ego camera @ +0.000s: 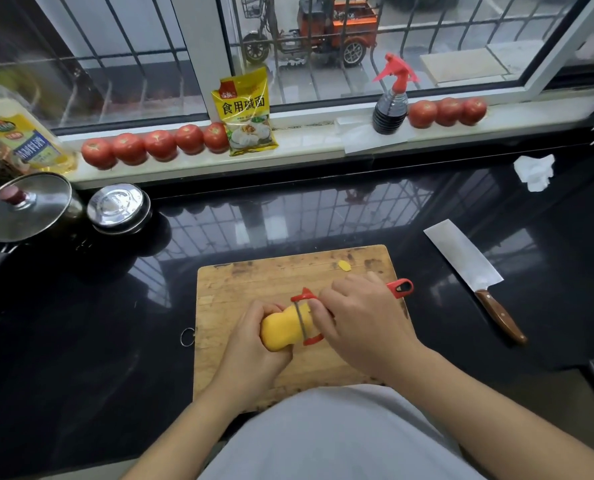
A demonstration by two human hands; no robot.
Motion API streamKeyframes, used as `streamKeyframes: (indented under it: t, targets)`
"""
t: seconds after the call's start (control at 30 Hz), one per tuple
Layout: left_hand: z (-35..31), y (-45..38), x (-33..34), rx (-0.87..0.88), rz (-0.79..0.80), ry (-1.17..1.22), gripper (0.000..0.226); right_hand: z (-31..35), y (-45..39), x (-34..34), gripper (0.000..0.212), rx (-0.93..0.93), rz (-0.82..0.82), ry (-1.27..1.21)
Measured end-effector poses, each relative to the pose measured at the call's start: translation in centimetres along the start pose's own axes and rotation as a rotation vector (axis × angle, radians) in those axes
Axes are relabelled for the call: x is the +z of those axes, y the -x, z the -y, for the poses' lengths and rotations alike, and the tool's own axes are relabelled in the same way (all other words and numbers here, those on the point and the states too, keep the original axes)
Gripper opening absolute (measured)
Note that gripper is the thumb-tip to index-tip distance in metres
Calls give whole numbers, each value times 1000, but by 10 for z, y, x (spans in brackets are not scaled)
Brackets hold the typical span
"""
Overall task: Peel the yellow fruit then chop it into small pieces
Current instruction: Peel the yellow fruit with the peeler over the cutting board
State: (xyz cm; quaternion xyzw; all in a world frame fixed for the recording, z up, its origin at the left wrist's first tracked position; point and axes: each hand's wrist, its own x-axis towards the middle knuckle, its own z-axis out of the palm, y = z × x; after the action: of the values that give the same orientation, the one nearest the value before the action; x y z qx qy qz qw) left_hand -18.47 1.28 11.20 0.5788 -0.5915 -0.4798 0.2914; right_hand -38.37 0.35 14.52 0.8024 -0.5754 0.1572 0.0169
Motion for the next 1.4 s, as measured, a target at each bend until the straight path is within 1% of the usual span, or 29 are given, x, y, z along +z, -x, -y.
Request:
streamKeyframes:
  t: [0.1,0.2,0.27,0.33,0.43,0.5,0.57,0.63,0.7,0.8,0.87,0.93,1.0,1.13,1.23,1.33,1.4]
  targets:
    - [-2,-1,0,17,-9,-30,57,10,-2,0,44,-58,35,68]
    - [-4,0,-5,32,0,-18,55,3,-1,7,45,-46,72,82]
    - [-6,3,-9,7,5,21,57,-9,1,13,46,-25,101,105]
    - [-9,7,-13,-19,9,97,57,-25,4,20,52,26,157,123]
    - [-14,9,-18,-34,0,204,55,-47,8,31,61,176,244,122]
    - [-15,6,-20,-49,7,233,53,-56,9,36,65,252,297,179]
    - [-15,4,-21,-61,17,222,50,-61,8,36,66,291,290,196]
    - [-16,3,-21,-77,11,191,48,-59,6,30,61,276,235,158]
    - [-17,3,-19,-91,-5,163,47,-48,3,20,48,204,141,56]
    - [-19,4,-15,-72,-26,116,47,-25,-5,2,46,93,72,-56]
    - [-21,4,-12,-49,-20,86,46,-8,-11,-9,45,16,47,-56]
    - [-23,4,-10,-29,-17,58,45,7,-13,-15,44,-51,58,-21]
    - [-25,4,-10,-12,-13,44,43,14,-13,-14,44,-81,58,21]
    - [-24,4,-16,22,17,113,43,3,-12,-6,43,-33,36,-18]
    - [-20,5,-18,17,47,127,44,-10,-10,9,45,-13,54,-76]
    - [-17,8,-18,-19,34,173,48,-26,-8,26,51,24,164,43]
    - [-15,9,-18,-49,27,225,50,-41,-3,35,52,99,263,71]
